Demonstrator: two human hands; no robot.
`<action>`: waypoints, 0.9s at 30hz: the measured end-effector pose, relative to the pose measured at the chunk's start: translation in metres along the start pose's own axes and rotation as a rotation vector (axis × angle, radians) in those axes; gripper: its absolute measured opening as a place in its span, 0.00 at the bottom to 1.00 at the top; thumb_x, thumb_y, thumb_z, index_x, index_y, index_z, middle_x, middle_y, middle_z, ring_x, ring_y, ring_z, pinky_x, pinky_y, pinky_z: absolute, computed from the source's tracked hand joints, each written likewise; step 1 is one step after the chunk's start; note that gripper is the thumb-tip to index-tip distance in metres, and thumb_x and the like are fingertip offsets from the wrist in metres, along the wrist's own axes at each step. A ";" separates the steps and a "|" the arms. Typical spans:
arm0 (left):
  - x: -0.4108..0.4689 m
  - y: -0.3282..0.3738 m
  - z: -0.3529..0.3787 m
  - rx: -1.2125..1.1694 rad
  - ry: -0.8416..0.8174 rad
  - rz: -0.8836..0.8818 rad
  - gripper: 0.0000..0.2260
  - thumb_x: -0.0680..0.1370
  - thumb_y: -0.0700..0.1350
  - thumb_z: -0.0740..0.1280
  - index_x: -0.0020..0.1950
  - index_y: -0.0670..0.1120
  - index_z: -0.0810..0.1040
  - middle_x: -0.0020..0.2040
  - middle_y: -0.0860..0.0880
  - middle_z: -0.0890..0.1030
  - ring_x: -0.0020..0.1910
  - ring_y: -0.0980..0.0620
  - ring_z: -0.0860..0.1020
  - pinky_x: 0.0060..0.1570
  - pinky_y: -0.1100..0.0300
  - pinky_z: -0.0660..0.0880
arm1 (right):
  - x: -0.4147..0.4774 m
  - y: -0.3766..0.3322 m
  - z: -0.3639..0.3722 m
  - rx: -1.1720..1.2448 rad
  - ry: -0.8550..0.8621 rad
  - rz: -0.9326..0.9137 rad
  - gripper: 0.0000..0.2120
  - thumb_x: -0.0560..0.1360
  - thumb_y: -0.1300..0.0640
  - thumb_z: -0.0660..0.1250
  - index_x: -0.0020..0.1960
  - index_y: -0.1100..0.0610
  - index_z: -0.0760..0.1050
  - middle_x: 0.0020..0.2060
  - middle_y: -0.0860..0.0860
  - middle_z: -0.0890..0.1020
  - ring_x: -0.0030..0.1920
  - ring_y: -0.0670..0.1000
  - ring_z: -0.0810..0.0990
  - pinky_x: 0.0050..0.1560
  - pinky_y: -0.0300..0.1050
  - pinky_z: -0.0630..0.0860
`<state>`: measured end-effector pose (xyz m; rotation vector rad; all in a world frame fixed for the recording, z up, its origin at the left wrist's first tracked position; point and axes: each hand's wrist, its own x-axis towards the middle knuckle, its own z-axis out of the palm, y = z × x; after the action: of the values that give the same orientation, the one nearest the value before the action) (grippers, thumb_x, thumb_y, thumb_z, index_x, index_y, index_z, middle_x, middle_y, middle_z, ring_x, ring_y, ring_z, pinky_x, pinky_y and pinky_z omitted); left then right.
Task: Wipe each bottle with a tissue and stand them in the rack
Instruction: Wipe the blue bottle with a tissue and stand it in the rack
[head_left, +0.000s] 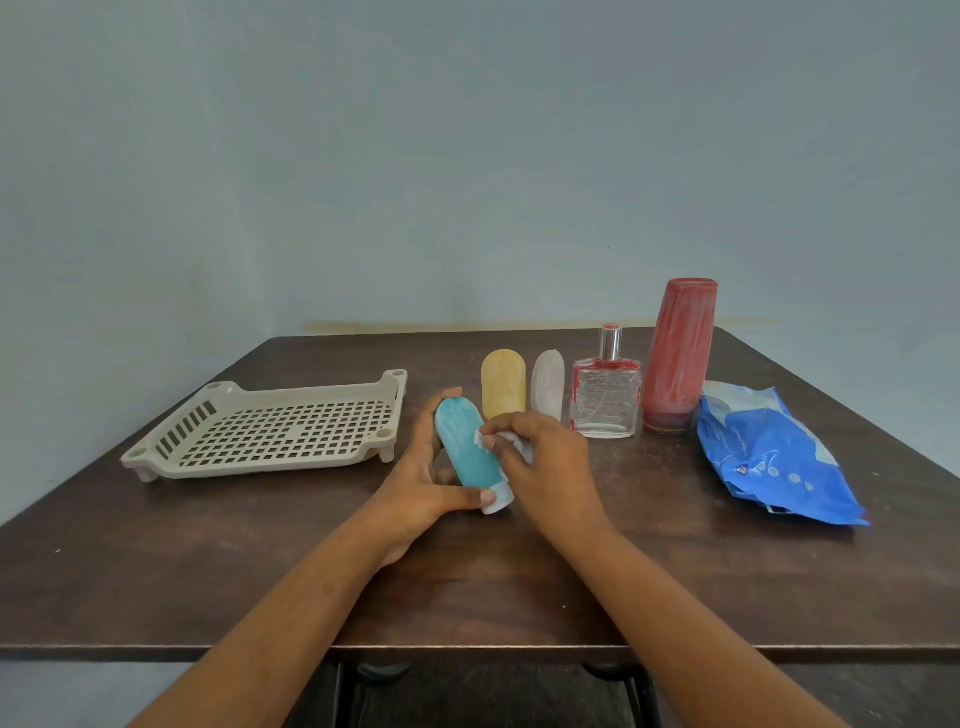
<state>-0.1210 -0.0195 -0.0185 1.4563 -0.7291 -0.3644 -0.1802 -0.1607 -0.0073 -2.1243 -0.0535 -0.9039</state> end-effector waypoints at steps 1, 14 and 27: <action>0.000 0.000 0.000 0.004 -0.001 0.000 0.44 0.68 0.25 0.72 0.73 0.60 0.59 0.67 0.50 0.73 0.60 0.50 0.80 0.56 0.54 0.78 | 0.001 0.003 -0.001 0.060 0.000 0.075 0.04 0.74 0.59 0.68 0.47 0.54 0.81 0.43 0.43 0.82 0.43 0.36 0.77 0.45 0.23 0.69; -0.002 0.003 0.001 0.044 -0.015 -0.003 0.45 0.69 0.25 0.71 0.74 0.59 0.57 0.65 0.54 0.73 0.58 0.57 0.80 0.52 0.61 0.78 | 0.002 0.004 -0.004 0.129 -0.014 0.176 0.04 0.75 0.60 0.67 0.45 0.52 0.80 0.40 0.41 0.80 0.43 0.38 0.77 0.43 0.23 0.70; -0.001 0.003 0.001 0.006 0.021 -0.021 0.44 0.68 0.23 0.70 0.69 0.63 0.63 0.63 0.47 0.77 0.57 0.47 0.81 0.52 0.55 0.79 | -0.014 -0.007 -0.003 -0.441 -0.232 -0.519 0.12 0.67 0.66 0.73 0.48 0.56 0.78 0.45 0.51 0.82 0.47 0.51 0.79 0.48 0.44 0.77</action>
<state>-0.1232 -0.0193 -0.0162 1.4719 -0.6987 -0.3629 -0.1952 -0.1547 -0.0103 -2.6842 -0.5957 -1.0232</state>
